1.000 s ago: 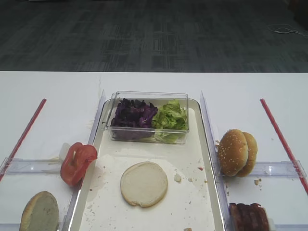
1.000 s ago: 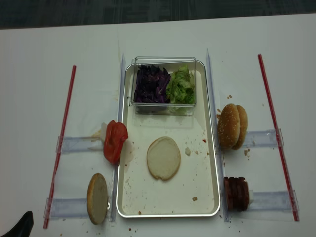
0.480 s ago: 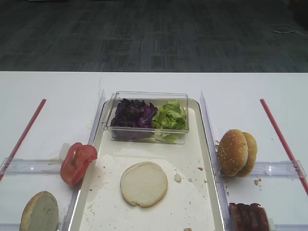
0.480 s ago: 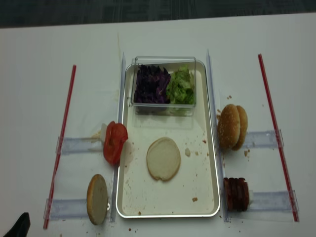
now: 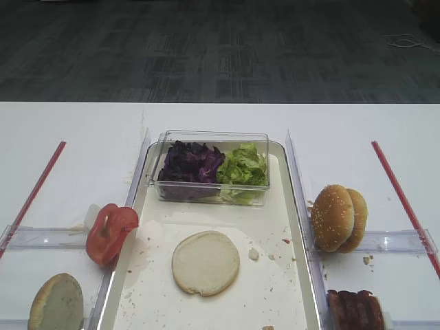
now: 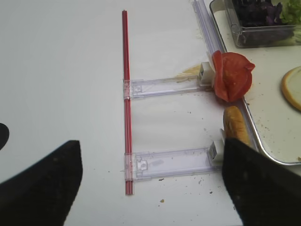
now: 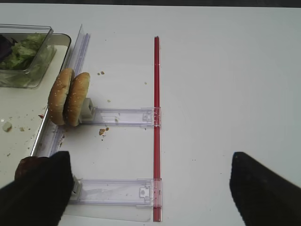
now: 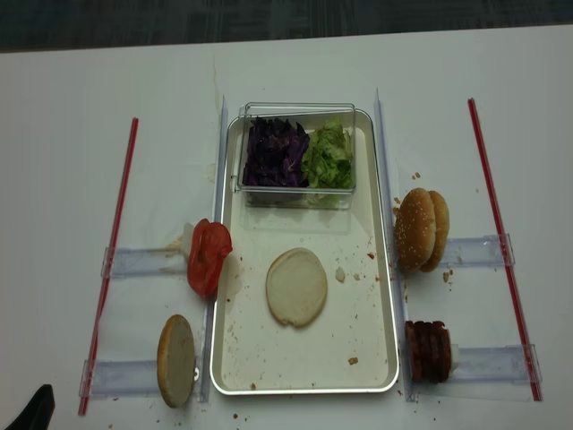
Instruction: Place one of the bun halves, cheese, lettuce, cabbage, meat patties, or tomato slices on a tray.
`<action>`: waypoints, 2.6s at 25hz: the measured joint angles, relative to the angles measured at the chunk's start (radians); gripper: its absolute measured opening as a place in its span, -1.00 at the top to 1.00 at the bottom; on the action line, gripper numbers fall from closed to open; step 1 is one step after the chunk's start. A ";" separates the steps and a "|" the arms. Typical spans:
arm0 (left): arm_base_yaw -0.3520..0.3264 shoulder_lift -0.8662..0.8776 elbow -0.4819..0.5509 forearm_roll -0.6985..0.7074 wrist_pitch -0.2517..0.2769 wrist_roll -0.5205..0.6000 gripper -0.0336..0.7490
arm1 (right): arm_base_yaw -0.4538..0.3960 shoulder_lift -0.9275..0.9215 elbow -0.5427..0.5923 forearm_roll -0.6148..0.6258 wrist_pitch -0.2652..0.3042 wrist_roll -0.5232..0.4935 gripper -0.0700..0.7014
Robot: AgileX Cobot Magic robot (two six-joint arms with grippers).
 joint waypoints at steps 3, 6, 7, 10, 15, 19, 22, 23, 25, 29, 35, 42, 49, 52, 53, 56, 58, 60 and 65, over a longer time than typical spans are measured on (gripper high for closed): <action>0.000 0.000 0.000 0.000 0.000 0.000 -0.60 | 0.000 0.000 0.000 0.000 0.000 0.000 -0.99; 0.000 0.000 0.000 0.000 0.000 0.000 -0.60 | 0.000 0.000 0.000 0.000 0.000 0.000 -0.99; 0.000 0.000 0.000 0.000 0.000 0.000 -0.60 | 0.000 0.000 0.000 0.000 0.000 0.000 -0.99; 0.000 0.000 0.000 0.000 0.000 0.000 -0.60 | 0.000 0.000 0.000 0.000 0.000 0.000 -0.99; 0.000 0.000 0.000 0.000 0.000 0.000 -0.60 | 0.000 0.000 0.000 0.000 0.000 0.000 -0.99; 0.000 0.000 0.000 0.000 0.000 0.000 -0.60 | 0.000 0.000 0.000 0.000 0.000 0.000 -0.99; 0.000 0.000 0.000 0.000 0.000 0.000 -0.60 | 0.000 0.000 0.000 0.000 0.000 0.000 -0.99; 0.000 0.000 0.000 0.000 0.000 0.000 -0.60 | 0.000 0.000 0.000 0.000 0.000 0.000 -0.99; 0.000 0.000 0.000 0.000 0.000 0.000 -0.60 | 0.000 0.000 0.000 0.000 0.000 0.000 -0.99; 0.000 0.000 0.000 0.000 0.000 0.000 -0.60 | 0.000 0.000 0.000 0.000 0.000 0.000 -0.99; 0.000 0.000 0.000 0.000 0.000 0.000 -0.60 | 0.000 0.000 0.000 0.000 0.000 0.000 -0.99; 0.000 0.000 0.000 0.000 0.000 0.000 -0.60 | 0.000 0.000 0.000 0.000 0.000 0.002 -0.99; 0.000 0.000 0.000 0.000 0.000 0.000 -0.60 | 0.000 0.000 0.000 0.000 0.000 0.002 -0.99; 0.000 0.000 0.000 0.000 0.000 0.000 -0.60 | 0.000 0.000 0.000 0.000 0.000 0.002 -0.99; 0.000 0.000 0.000 0.000 0.000 0.000 -0.60 | 0.000 0.000 0.000 0.000 0.000 0.002 -0.99; 0.000 0.000 0.000 0.000 0.000 0.000 -0.60 | 0.000 0.000 0.000 0.000 0.000 0.002 -0.99; 0.000 0.000 0.000 0.000 0.000 0.000 -0.60 | 0.000 0.000 0.000 0.000 0.000 0.002 -0.99; 0.000 0.000 0.000 0.000 0.000 0.000 -0.60 | 0.000 0.000 0.000 0.000 0.000 0.002 -0.99; 0.000 0.000 0.000 0.000 0.000 0.000 -0.60 | 0.000 0.000 0.000 0.000 0.000 0.002 -0.99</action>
